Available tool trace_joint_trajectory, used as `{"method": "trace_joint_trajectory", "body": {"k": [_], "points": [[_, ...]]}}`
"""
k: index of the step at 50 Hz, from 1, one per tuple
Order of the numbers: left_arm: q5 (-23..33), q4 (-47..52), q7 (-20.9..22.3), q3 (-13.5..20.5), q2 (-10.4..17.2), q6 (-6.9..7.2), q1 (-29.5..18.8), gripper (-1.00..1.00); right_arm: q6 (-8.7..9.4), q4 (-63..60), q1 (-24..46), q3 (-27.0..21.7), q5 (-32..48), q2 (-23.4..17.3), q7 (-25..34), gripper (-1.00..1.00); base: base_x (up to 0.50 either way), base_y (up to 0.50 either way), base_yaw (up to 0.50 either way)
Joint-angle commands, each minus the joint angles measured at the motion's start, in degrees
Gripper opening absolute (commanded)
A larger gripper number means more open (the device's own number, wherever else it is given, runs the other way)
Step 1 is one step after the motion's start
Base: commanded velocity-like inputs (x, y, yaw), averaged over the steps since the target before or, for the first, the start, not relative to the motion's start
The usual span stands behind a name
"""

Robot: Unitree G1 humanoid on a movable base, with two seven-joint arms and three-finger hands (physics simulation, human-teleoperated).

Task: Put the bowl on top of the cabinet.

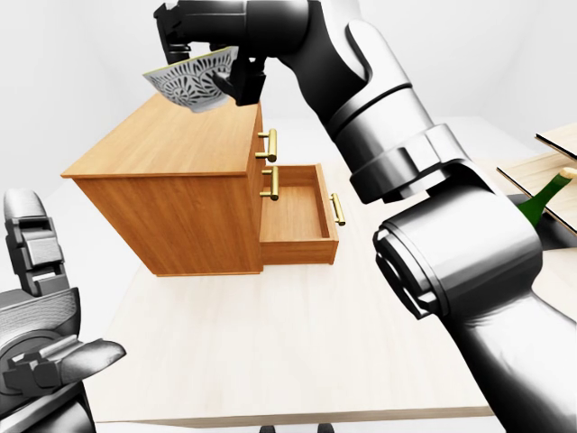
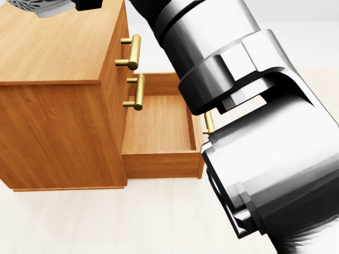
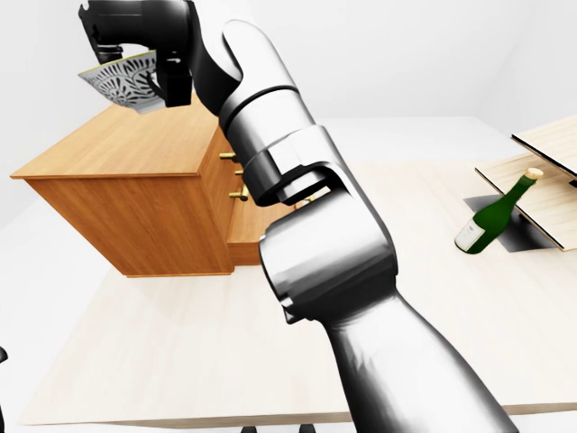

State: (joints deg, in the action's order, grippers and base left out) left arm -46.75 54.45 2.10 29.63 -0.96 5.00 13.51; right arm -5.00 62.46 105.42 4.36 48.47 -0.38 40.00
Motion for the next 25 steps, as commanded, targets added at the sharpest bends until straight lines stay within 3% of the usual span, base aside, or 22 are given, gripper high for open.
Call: {"method": "trace_joint_trajectory", "body": {"k": [1,25], "points": [[-0.37,0.1,-0.29,0.26,0.17,0.0,-0.13,1.0,0.0,-0.81,0.06,-1.16,0.93,-0.72,0.0,-1.0,0.0,0.0,0.0],[0.25,-0.04,0.18,-0.31,-0.2,0.0,0.17,1.0,0.0,-6.33,-5.92,-0.29,0.84,-0.81,0.0,-1.0,0.0,0.0,0.0]]}}
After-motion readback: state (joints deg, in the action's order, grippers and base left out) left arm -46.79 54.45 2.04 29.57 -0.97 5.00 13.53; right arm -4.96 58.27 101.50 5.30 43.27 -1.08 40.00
